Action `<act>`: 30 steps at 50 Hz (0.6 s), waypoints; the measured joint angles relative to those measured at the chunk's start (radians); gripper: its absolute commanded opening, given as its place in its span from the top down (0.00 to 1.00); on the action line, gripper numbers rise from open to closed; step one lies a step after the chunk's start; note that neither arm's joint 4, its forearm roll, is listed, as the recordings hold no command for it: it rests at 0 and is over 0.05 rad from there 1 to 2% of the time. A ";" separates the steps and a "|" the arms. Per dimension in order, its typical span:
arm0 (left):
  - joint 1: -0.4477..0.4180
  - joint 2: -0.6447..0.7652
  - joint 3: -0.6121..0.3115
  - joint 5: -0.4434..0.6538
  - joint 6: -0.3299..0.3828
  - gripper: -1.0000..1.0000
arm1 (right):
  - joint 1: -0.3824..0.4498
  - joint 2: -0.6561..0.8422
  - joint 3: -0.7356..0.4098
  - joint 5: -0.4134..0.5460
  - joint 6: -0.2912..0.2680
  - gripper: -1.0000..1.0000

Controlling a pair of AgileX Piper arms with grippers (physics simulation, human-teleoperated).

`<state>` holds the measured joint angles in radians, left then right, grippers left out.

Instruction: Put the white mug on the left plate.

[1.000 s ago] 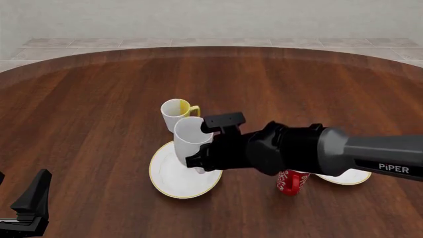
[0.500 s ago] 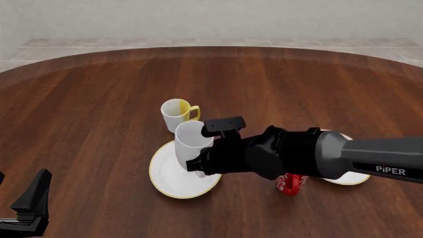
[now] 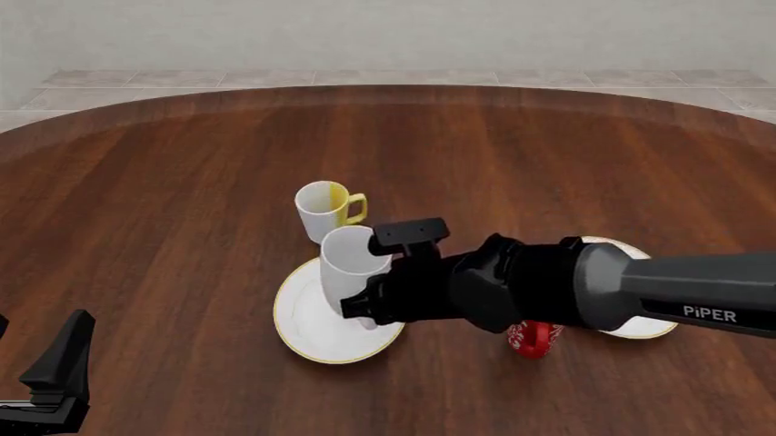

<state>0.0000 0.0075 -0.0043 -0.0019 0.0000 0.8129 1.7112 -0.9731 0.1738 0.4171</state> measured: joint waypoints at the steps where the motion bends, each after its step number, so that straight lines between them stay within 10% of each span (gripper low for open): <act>1: 0.000 0.000 0.000 0.000 0.000 0.00 | 0.000 0.000 0.000 0.000 0.000 1.00; 30: 0.000 0.000 0.000 0.000 0.000 0.00 | 0.004 0.013 0.003 -0.010 0.008 1.00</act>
<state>0.0000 0.0075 -0.0043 -0.0019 0.0000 0.8169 1.7237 -0.9697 0.1637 0.4247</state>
